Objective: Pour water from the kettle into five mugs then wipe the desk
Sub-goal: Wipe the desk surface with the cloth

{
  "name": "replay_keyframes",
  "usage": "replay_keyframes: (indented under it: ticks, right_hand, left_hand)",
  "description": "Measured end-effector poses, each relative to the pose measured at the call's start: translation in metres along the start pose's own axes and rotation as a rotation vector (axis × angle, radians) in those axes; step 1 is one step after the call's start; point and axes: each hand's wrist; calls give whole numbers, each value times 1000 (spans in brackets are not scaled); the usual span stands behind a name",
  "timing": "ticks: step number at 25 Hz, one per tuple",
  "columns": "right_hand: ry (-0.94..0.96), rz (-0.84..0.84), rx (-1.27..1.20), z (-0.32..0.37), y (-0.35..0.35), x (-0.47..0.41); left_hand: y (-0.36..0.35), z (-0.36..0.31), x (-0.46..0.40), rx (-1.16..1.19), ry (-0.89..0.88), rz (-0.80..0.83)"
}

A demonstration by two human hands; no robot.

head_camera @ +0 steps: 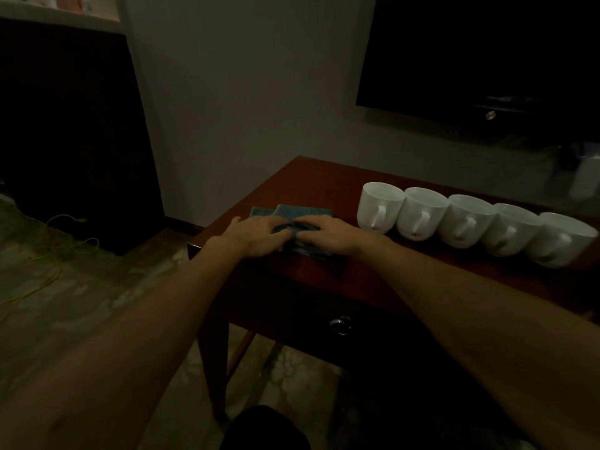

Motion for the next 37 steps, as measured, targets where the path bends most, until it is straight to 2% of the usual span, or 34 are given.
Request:
replay_keyframes:
  ticks: [3, 6, 12, 18, 21, 24, 27, 37]
  right_hand:
    - [-15, 104, 231, -2, 8, -3]
    - [-37, 171, 290, 3, 20, -12]
    - [-33, 242, 392, 12, 47, -48]
    - [-130, 304, 527, 2, 78, -117]
    - [-122, 280, 545, -14, 96, -148]
    - [-58, 291, 553, -29, 114, -163]
    - [-40, 381, 470, -42, 125, -176]
    - [-99, 435, 359, -65, 148, -212]
  left_hand:
    - [10, 5, -8, -103, -7, 55]
    - [19, 8, -24, -102, -37, 34]
    - [29, 14, -72, -3, -32, 108]
    - [32, 31, -144, 17, 9, 79]
    - [30, 35, -186, 78, 62, 35]
    - [32, 33, -214, 31, 91, 18]
    - [30, 29, -236, -1, 133, 49]
    - [47, 14, -272, 38, 148, 214]
Point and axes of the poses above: each hand's wrist, its own x-axis away from the middle knuckle, its own y-axis out of the back of the hand, z = x × y
